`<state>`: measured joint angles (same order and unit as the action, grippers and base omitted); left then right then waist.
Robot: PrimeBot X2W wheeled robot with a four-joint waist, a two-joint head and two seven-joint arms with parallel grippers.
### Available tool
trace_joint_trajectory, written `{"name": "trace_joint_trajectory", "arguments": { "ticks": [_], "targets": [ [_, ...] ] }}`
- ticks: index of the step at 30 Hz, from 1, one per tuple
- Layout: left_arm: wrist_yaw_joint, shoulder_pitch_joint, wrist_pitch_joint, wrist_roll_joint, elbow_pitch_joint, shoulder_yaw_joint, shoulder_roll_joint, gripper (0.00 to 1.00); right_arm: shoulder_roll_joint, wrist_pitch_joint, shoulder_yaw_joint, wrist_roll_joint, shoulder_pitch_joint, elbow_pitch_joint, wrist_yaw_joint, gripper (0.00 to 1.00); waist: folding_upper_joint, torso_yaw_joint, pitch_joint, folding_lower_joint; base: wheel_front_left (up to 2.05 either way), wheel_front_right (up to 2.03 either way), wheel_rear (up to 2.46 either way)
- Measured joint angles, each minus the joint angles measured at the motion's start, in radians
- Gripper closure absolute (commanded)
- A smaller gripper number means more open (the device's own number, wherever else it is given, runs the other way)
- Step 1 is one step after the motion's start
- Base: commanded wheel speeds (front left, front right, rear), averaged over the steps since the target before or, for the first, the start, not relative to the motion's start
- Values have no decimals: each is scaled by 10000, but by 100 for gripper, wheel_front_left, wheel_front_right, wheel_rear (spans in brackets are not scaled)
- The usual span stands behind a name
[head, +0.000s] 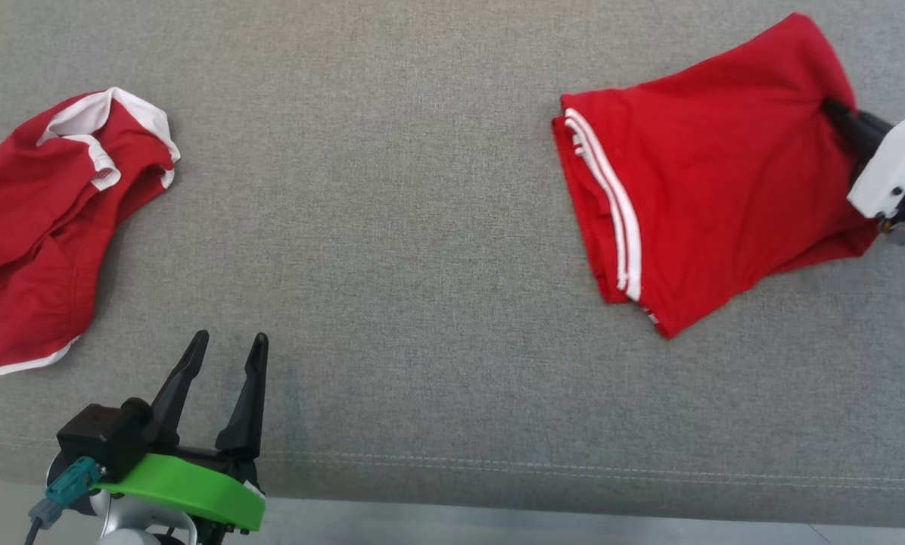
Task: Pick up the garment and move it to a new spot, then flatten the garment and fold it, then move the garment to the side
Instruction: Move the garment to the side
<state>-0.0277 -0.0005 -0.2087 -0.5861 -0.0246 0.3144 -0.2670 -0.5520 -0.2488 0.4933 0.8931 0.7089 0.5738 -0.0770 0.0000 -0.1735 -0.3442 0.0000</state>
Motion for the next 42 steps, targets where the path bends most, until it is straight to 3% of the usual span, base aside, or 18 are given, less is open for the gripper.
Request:
{"name": "trace_joint_trajectory", "arguments": {
  "ticks": [19,24,30,37,38,39,40,42],
  "targets": [
    [31,-53,510,19,-1014,-815,-976,0,-1118,-54,-548,-606,1130,719,702,100,0,397,-987,0,0,0,0],
    [138,-51,629,13,-1329,-1124,-1208,0,-1392,339,-713,-761,1361,974,825,100,0,560,-1277,0,0,0,0],
    [268,-40,775,-4,-1737,-1298,-1358,0,-1971,947,-1035,-1122,1553,1361,1304,100,0,706,-1591,0,0,0,0],
    [384,118,936,-92,-2165,-1547,-1538,0,-1977,1415,-1126,-1277,1902,1475,1484,98,0,774,-1986,0,0,0,0],
    [384,118,936,-92,-2165,-1547,-1538,0,-1977,1415,-1126,-1277,1902,1475,1484,66,0,774,-1986,0,0,0,0],
    [424,160,938,-96,-2192,-1597,-1557,0,-1950,1448,-1139,-1277,1926,1501,1496,13,0,787,-2045,0,0,0,0],
    [472,213,938,-109,-2236,-1649,-1563,0,-1927,1521,-1137,-1290,1947,1532,1503,0,0,801,-2106,0,0,0,0],
    [502,236,936,-146,-2290,-1745,-1565,0,-1837,1643,-1120,-1425,2007,1638,1592,0,0,837,-2215,0,0,0,0]
  ]
}}
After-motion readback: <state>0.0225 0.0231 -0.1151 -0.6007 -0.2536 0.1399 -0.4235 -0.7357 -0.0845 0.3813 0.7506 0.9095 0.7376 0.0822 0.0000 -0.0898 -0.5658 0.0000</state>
